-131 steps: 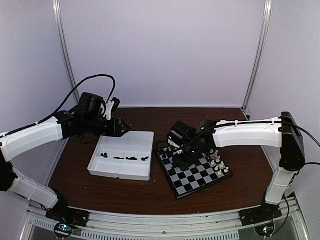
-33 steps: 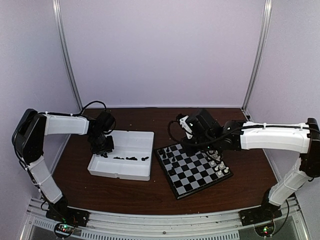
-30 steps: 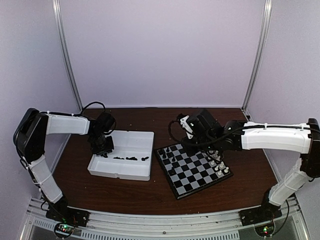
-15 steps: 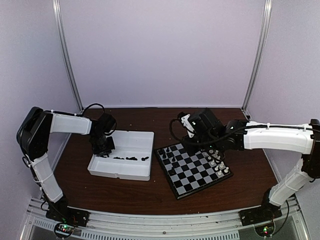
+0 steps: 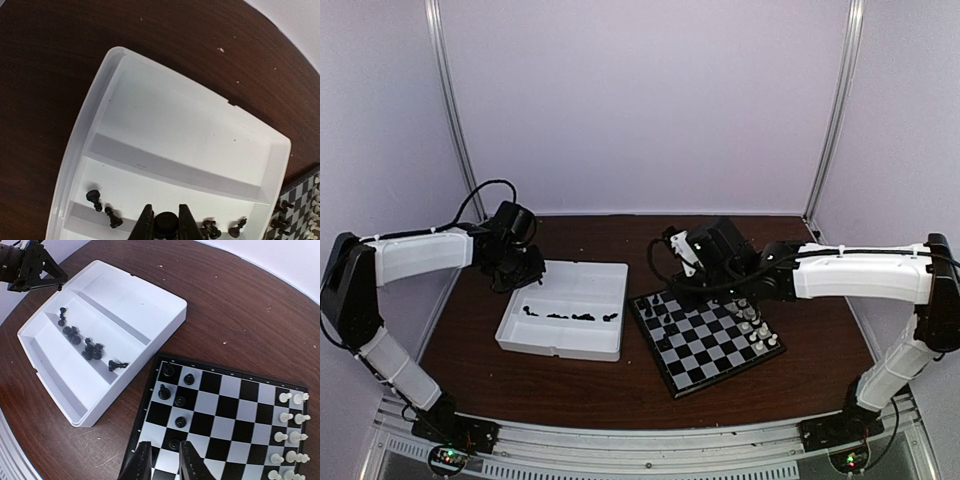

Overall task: Set up the chess pieces on the board
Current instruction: Pick up the chess piece from the storage box.

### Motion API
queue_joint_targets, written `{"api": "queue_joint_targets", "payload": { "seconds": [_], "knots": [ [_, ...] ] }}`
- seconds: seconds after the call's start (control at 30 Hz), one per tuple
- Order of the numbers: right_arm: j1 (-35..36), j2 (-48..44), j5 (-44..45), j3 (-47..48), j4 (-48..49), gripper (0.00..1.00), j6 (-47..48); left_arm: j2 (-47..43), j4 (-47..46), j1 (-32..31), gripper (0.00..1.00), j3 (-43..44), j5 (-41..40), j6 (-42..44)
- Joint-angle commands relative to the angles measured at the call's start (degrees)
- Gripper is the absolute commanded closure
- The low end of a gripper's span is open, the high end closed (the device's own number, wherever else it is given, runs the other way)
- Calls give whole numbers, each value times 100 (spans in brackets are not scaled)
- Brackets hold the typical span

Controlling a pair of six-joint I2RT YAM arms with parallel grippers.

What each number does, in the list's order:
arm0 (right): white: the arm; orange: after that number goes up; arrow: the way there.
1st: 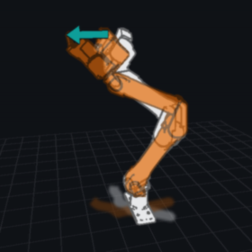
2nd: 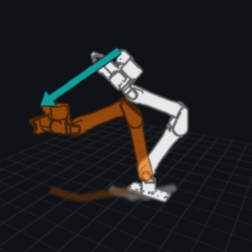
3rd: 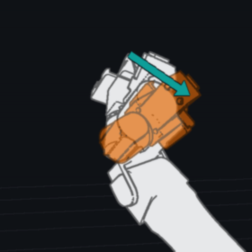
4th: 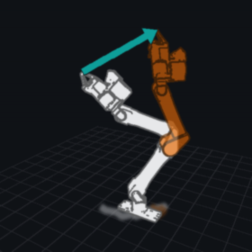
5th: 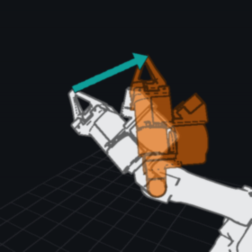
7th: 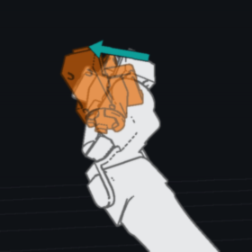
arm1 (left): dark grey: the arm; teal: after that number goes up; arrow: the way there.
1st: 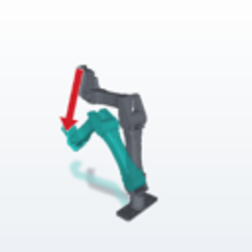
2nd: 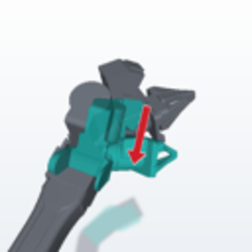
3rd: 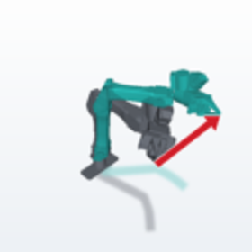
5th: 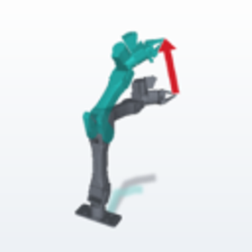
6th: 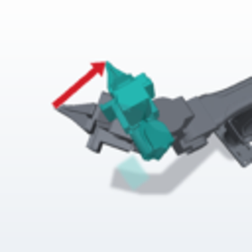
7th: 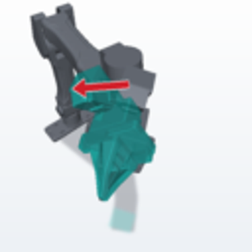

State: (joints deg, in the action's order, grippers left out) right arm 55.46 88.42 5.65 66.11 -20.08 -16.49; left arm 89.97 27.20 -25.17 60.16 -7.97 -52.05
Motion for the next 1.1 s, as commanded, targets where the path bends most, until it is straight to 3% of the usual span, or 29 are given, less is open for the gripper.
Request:
{"api": "queue_joint_targets", "payload": {
  "seconds": [0.0,0.13,0.37,0.73,0.87,1.07],
  "knots": [
    [-26,287,-745,182,957,78,-432,-327,-647,15,90,-171,753,-452],
    [11,398,-1229,-148,2447,77,-815,-417,-1180,5,89,-422,1822,-1461],
    [130,1302,-1379,347,2985,76,-875,-399,-2433,-132,89,-1004,2714,-2891],
    [289,2736,-1530,1373,3359,73,-906,-406,-2944,-313,89,-1278,3125,-3385],
    [299,3046,-1525,1671,3310,65,-970,-408,-3109,-314,89,-1443,3203,-3475],
    [299,3348,-1438,1958,3176,65,-1040,-419,-3216,-313,89,-1498,3338,-3493]
  ]
}}
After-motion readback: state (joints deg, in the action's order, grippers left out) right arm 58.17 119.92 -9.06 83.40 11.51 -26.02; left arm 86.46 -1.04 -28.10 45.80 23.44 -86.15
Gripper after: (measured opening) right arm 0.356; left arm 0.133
